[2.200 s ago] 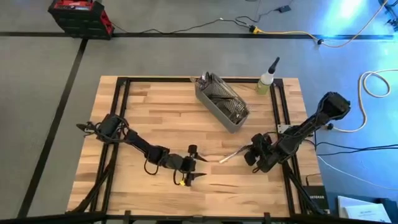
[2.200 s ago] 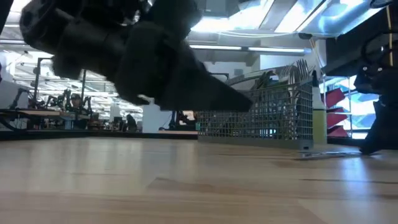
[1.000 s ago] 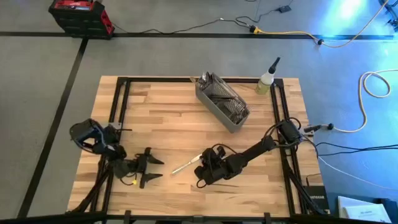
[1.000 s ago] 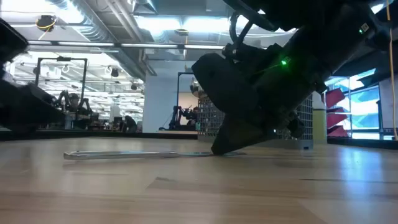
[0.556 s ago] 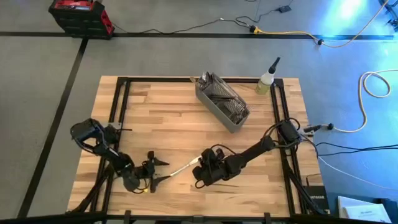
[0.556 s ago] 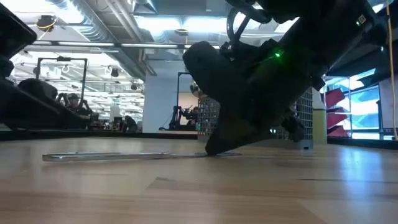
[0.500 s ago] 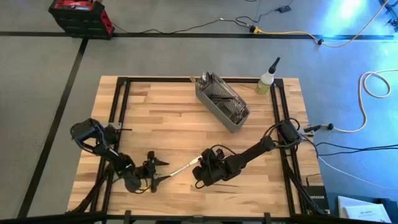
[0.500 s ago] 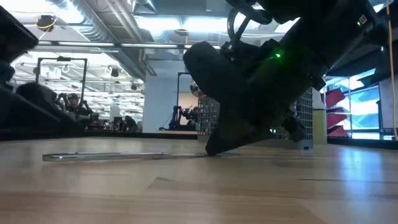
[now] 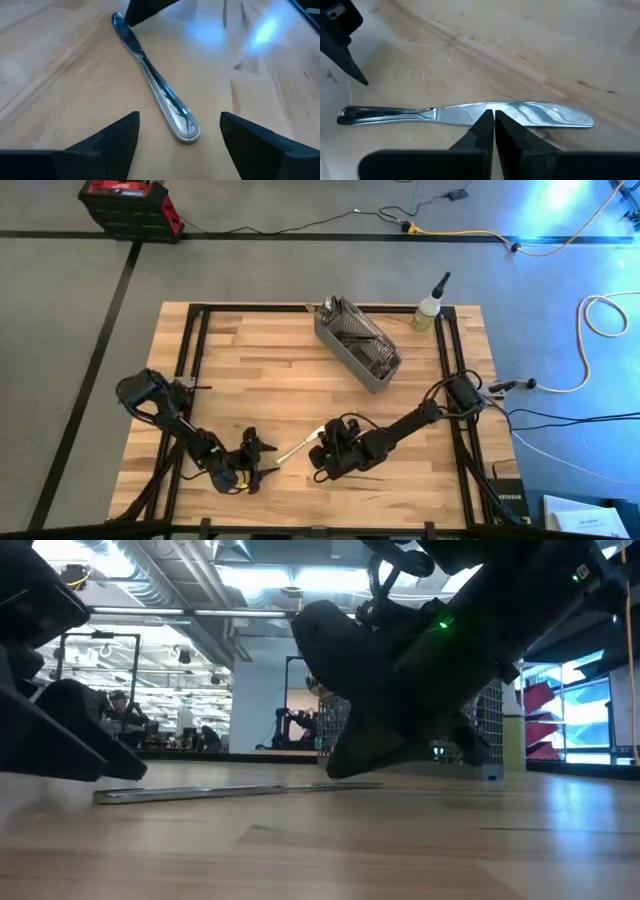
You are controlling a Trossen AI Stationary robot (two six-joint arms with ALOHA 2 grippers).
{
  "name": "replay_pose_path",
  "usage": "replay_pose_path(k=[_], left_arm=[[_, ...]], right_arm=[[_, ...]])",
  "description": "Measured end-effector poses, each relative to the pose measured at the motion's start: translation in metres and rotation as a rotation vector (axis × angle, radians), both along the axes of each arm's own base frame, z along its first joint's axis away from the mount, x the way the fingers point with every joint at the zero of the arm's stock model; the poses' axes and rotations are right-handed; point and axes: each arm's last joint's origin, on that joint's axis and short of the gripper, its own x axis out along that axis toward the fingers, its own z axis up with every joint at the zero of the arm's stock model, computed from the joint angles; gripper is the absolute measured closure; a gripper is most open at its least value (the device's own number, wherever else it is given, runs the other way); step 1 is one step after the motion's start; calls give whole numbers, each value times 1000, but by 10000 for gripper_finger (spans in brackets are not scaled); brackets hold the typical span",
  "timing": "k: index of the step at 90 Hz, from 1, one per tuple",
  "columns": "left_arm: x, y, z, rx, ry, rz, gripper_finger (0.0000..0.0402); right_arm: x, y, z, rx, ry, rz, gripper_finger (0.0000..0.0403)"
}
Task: Sort silverware
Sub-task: Put the silver knife into the gray silverware organizer
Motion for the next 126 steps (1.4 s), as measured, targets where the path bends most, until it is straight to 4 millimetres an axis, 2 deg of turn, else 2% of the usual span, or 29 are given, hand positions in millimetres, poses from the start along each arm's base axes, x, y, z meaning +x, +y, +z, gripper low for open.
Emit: replay_pose_path(k=[22,46,63,126], left_arm=[[3,3,0,3,-3,19,139],[15,10,-11,-28,4,94,139],[22,11,-16,52,29,93,139],[20,19,-20,242,48,149,139]], right_arm=[[0,0,0,-5,-3,-3,403],[0,0,1,-5,-5,-4,403],[0,0,1,-7,-5,-2,403],[-1,3,1,-5,9,28,403]])
